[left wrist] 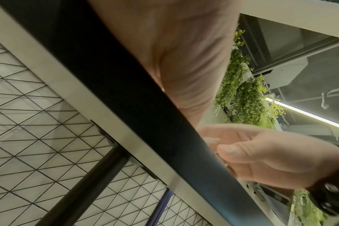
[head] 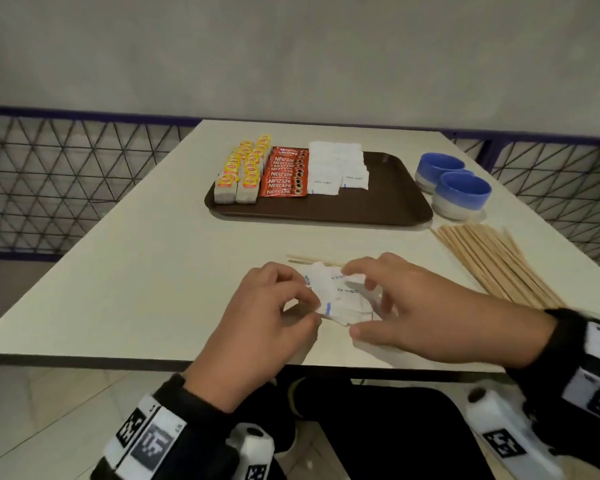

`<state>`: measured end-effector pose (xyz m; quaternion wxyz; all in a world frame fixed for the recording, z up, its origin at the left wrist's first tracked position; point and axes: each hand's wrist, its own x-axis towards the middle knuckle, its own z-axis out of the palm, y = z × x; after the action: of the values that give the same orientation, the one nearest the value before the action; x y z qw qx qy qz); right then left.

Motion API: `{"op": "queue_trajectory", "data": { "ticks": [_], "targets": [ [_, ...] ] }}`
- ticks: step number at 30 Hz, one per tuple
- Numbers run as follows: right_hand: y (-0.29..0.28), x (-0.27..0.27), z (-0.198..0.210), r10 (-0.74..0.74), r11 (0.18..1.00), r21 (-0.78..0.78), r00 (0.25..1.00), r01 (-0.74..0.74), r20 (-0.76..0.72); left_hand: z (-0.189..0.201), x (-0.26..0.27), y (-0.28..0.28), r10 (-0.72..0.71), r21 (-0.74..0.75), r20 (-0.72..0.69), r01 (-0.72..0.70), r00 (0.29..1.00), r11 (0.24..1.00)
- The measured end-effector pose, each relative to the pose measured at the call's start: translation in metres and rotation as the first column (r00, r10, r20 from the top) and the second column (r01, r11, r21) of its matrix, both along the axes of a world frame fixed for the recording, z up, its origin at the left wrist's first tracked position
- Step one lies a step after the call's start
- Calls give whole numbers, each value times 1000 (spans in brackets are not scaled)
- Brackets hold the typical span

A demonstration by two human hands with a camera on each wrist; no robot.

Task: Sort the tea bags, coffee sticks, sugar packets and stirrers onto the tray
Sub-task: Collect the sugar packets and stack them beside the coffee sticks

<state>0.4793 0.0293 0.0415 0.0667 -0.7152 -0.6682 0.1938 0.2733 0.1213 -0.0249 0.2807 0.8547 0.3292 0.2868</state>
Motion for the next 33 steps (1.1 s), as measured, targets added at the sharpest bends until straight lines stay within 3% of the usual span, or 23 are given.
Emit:
{"op": "queue_trajectory", "data": {
  "ticks": [6,10,17,28,33],
  "targets": [
    [-16,-2,-32,-195,936,268,970,229,-146,-3,3,0,68,-10,2,-68,998,998],
    [-6,-11,-50,-212,900,362,970,242,-120,-4,4,1,105,4,-26,-105,994,994],
    [-1,-14,-64,-147,888,398,962,231,-230,-1,-1,1,-33,20,-57,34,998,999],
    [-3,-12,-65,-122,864,369,853,343,-507,0,2,-6,117,50,-37,-115,992,992],
    [-2,-13,-62,-69,869,373,825,326,-560,-1,4,-9,91,114,-141,-75,986,991]
  ]
}}
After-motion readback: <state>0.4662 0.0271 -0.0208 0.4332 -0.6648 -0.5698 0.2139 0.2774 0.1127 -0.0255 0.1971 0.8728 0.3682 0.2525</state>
